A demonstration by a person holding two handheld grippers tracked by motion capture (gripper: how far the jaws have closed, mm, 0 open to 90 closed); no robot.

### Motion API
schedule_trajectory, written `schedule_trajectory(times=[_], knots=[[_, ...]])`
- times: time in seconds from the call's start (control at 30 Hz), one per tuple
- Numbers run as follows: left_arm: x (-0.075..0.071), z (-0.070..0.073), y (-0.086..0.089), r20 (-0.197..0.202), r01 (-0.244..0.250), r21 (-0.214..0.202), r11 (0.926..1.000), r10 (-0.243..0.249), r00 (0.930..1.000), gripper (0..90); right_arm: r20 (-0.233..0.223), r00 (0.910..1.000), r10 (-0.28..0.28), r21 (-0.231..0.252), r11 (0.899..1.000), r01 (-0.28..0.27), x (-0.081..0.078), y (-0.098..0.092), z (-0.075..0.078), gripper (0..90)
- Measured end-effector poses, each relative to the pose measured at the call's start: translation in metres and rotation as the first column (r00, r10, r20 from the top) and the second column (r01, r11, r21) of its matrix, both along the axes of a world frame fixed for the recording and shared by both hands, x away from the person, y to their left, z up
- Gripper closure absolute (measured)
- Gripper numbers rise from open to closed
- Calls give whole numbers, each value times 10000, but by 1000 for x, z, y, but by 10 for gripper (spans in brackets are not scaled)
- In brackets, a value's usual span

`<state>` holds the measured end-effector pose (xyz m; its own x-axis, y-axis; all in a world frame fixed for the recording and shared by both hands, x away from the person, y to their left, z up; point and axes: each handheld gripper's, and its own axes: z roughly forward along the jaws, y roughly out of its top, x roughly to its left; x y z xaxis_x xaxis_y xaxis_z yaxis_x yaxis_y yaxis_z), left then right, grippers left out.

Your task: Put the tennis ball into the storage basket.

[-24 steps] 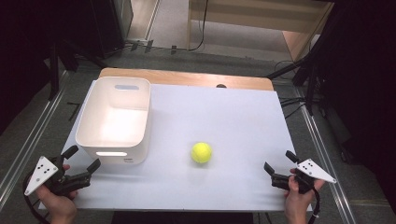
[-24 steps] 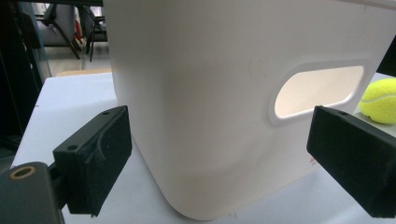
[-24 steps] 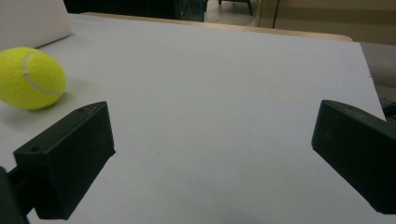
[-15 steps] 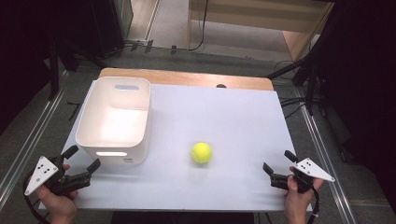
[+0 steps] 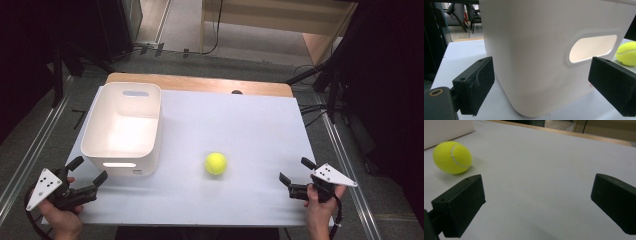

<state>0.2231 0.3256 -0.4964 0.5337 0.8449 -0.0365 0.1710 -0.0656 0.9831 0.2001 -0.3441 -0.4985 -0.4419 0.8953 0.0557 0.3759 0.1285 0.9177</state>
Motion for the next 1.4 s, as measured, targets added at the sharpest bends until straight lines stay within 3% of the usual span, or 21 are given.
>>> schedule_trajectory(times=[0.27, 0.57, 0.8, 1.4], knots=[[1, 0, -1, -40, -69, 34, 10000, 70, 10000, 72, 7, 10000, 90, -152, 9998, -90, 3, 5, 13, 0], [1, 0, -1, -22, -32, 18, 10000, 32, 10000, 72, -98, 9982, 595, -430, 9973, -599, 14, 20, 32, 0], [1, 0, -1, -21, -20, 20, 10000, 20, 10000, 72, -48, 9941, 1087, -672, 9918, -1088, 24, 33, 42, 0], [1, 0, -1, -10, 6, 29, 10000, -6, 10000, 72, -478, 9814, 1860, -1122, 9753, -1903, 44, 63, 57, 0]])
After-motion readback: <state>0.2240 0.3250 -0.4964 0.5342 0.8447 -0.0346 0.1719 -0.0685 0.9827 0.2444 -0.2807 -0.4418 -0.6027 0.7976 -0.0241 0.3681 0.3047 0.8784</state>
